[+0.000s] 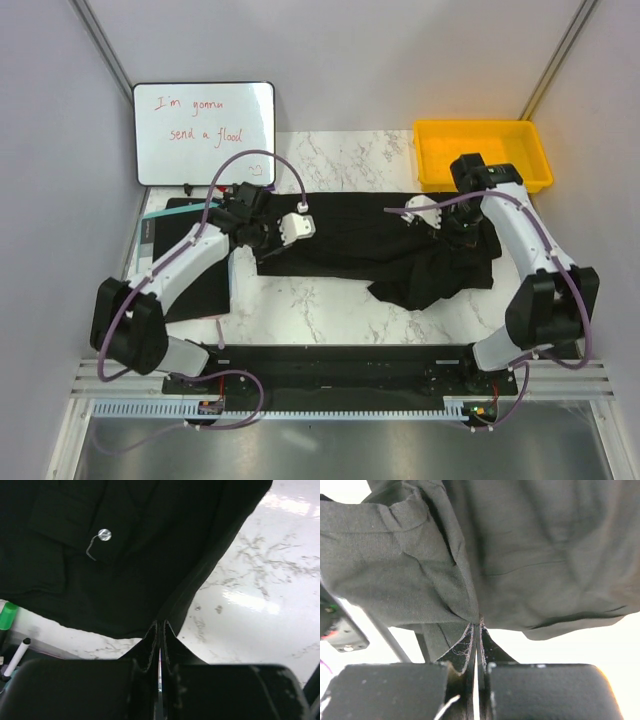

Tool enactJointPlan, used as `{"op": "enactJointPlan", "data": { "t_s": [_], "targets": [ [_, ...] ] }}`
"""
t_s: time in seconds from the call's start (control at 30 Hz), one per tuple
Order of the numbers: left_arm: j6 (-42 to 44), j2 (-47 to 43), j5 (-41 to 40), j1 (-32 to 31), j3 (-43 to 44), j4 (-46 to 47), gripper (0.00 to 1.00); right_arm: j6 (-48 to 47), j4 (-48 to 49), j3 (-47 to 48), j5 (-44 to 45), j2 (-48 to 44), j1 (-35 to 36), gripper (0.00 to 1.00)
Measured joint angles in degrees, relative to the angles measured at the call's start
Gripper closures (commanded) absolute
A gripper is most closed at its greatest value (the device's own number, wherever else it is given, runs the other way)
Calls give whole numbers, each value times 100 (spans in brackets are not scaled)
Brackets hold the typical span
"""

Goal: Fold and stack the long sleeve shirts
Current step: Fold the shirt

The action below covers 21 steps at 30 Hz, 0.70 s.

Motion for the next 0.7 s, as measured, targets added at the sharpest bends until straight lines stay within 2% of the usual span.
{"op": "enactJointPlan", "data": {
  "t_s": [0.3, 0.6, 0.63, 0.67, 0.7],
  "targets": [
    [214, 1593, -20, 490, 927, 424, 98, -306, 437, 1355, 208, 1832, -13, 100],
    [219, 2610, -116, 669, 1443, 848, 98, -295, 1067, 1416, 354, 2391, -61, 99],
    [219, 2636, -133, 678, 1443, 846, 98, -264, 1169, 1416, 356, 2396, -74, 90],
    [219, 2645, -151, 686, 1443, 846, 98, -234, 1270, 1416, 354, 2393, -85, 75],
    [219, 2647, -170, 693, 1443, 846, 90, -195, 1370, 1416, 350, 2389, -92, 62]
  ]
}}
